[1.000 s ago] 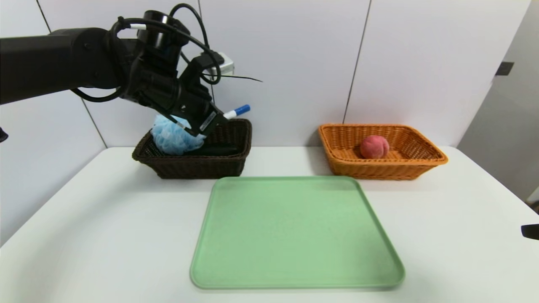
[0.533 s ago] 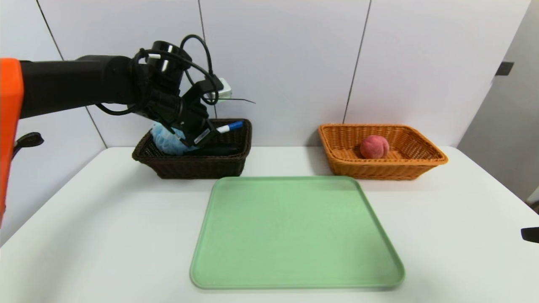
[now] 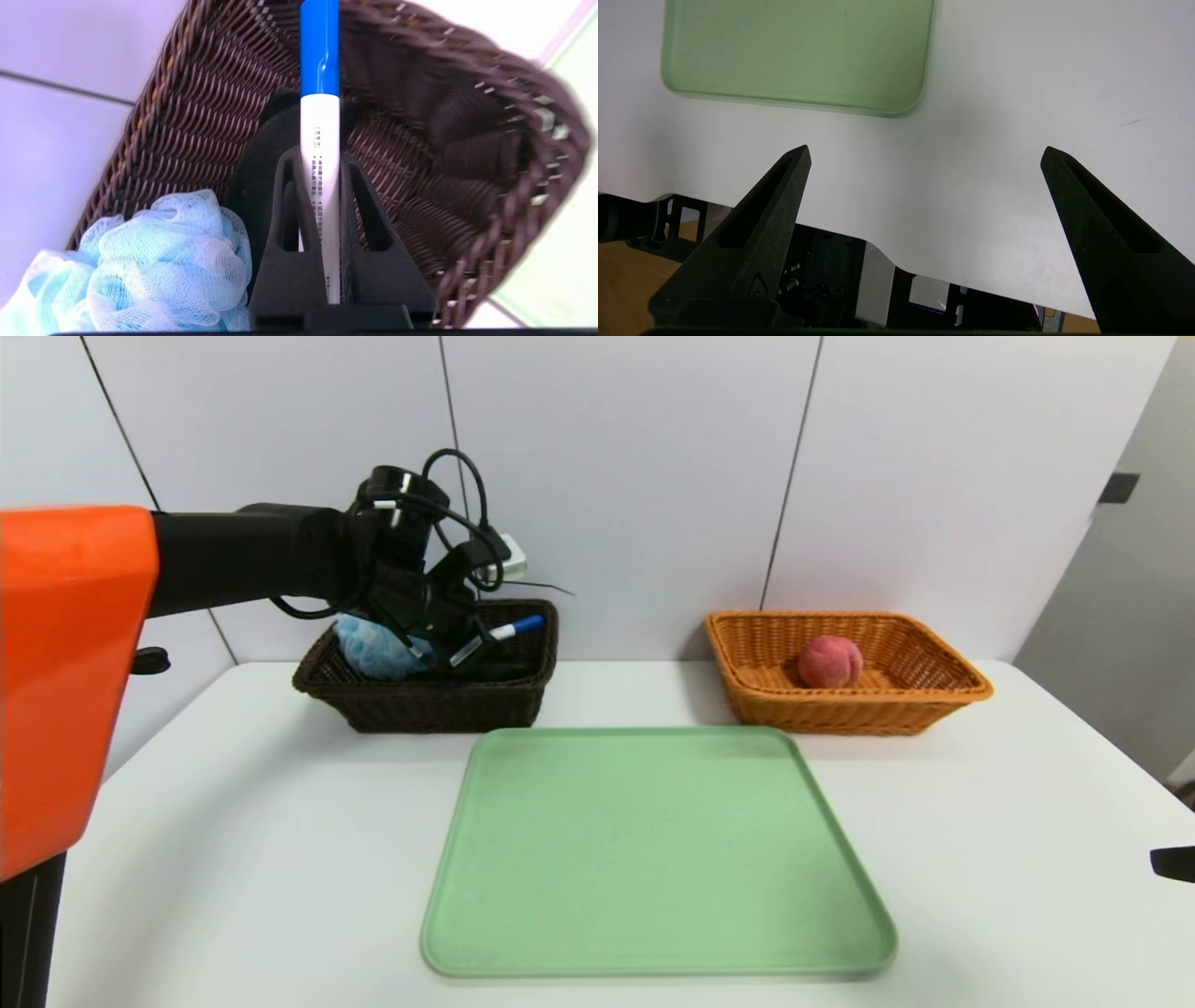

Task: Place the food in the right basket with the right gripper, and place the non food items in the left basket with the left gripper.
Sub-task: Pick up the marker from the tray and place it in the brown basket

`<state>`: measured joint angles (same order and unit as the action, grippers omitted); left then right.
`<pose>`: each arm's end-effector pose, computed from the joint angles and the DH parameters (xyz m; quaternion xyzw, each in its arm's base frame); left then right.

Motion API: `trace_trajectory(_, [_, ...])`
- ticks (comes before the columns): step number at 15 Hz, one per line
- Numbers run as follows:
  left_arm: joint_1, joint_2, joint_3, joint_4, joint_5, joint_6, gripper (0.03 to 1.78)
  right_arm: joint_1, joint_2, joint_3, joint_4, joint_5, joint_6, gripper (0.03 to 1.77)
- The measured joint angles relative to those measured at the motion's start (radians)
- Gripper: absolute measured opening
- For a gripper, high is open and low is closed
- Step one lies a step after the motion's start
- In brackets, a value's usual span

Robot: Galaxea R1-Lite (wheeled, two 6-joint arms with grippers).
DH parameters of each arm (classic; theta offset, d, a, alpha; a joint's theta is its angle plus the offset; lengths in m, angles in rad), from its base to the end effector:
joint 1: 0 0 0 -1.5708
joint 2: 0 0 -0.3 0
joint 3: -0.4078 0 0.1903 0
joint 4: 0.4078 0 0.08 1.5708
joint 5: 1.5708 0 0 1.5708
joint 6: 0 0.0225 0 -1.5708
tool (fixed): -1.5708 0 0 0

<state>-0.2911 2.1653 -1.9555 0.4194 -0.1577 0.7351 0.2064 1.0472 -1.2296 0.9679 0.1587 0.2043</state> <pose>0.4178 -0.1289 0.2258 0.3524 0.2121 -0.3084 0.8577 0.0779 0.0200 0.2934 0.0836 0.3977 0.1278 0.9047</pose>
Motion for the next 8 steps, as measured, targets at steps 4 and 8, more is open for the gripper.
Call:
trace_trajectory(4, [0.012, 0.014, -0.001, -0.001, 0.005, 0.0, 0.61, 0.0, -0.005, 0.005, -0.001, 0.001, 0.0, 1.7])
trace_trajectory(8, [0.016, 0.014, -0.001, -0.008, 0.007, -0.004, 1.05, 0.0, -0.009, 0.005, -0.001, 0.001, 0.0, 1.7])
